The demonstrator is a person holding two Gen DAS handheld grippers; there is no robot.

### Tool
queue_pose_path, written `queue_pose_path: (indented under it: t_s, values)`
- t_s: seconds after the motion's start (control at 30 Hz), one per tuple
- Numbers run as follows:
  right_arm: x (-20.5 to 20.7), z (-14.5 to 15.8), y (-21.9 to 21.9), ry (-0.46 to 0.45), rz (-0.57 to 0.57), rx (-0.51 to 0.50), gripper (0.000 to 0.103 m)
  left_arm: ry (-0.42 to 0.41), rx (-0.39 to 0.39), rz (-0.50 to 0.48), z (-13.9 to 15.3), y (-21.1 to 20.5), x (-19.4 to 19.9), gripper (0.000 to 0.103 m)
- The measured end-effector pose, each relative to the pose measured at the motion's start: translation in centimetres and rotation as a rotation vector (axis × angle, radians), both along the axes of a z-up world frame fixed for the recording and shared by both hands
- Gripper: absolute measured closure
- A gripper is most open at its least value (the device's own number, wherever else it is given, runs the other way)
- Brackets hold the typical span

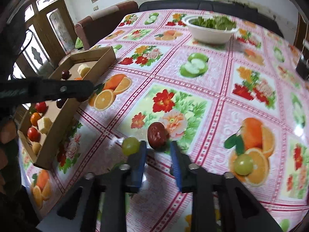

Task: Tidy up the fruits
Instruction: 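Grasp a red date with the left tool while the right tool grasps another red date, then carry both held red dates over the cardboard tray and lower them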

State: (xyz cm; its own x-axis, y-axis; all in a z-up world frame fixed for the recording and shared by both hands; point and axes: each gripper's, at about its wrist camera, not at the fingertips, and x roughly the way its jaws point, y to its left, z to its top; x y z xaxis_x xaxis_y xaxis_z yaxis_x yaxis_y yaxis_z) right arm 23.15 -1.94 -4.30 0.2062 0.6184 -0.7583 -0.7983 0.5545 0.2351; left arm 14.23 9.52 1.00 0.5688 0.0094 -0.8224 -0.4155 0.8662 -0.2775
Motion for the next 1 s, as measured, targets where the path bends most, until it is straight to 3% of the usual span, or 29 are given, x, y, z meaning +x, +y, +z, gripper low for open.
queue_pose_path:
  t_s: [0.23,0.33,0.4,0.57,1.0]
  values:
    - [0.4,0.1,0.9,-0.02,0.02,-0.004,0.07,-0.048,0.026,-0.071,1.2,-1.9,-3.2,0.076]
    - [0.4,0.1,1.3,-0.024,0.018,-0.011,0.082,-0.062,0.043,-0.08,1.6,-2.4,-4.4,0.076]
    - [0.5,0.5,0.8,-0.005,-0.007,0.02,0.082,-0.065,0.065,-0.078,1.7,-2.7,-5.2,0.076]
    - [-1.2,2.8,-1.1,-0.015,-0.044,0.118,0.083,-0.048,0.114,-0.061,1.5,-3.3,-6.8,0.076]
    - [-6.7,7.4,-2.6,-0.029,-0.05,0.245,0.083,-0.041,0.232,0.044,2.8,-3.0,-10.5,0.076]
